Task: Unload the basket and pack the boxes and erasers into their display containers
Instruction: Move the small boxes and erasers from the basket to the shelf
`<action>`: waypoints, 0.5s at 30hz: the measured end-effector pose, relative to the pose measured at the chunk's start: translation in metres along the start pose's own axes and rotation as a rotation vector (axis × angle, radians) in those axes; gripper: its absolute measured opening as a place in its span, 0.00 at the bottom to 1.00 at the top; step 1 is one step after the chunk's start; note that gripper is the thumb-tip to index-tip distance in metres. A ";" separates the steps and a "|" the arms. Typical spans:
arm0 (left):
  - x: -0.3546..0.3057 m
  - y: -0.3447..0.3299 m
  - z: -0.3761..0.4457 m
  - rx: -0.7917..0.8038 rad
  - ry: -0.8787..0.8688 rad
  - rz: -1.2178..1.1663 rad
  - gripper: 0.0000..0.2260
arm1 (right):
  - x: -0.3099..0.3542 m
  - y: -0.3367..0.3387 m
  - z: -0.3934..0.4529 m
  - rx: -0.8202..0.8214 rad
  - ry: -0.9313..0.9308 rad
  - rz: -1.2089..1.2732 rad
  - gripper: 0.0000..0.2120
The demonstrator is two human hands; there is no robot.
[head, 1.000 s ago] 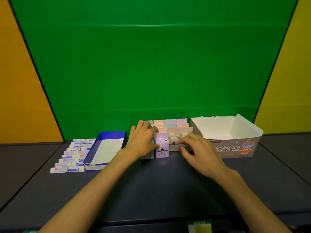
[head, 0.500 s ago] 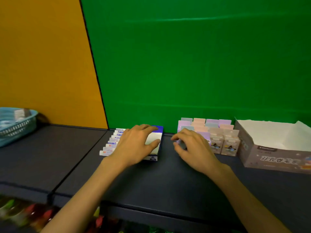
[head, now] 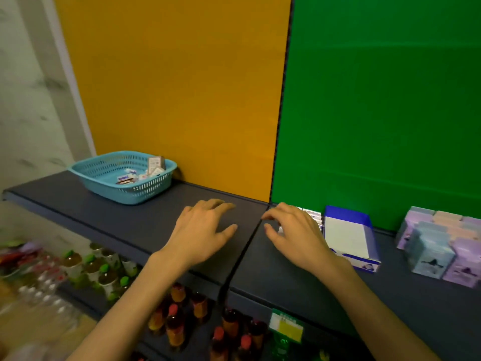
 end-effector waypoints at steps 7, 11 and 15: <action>0.125 0.032 -0.021 -0.035 0.039 -0.003 0.24 | 0.096 -0.051 0.071 -0.002 0.037 -0.044 0.13; 0.190 0.049 -0.026 -0.057 0.072 0.004 0.25 | 0.137 -0.074 0.108 0.005 0.042 -0.047 0.13; 0.247 0.061 -0.024 -0.086 0.118 0.032 0.25 | 0.168 -0.095 0.145 0.010 0.064 -0.059 0.13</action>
Point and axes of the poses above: each hand's wrist, its own z-axis towards the middle knuckle, its own y-axis out of the back of the hand, x = y × z, the point moved 6 cm from there along z, towards the middle knuckle, and after that the axes turned 2 degrees about -x, right-handed, at the moved point
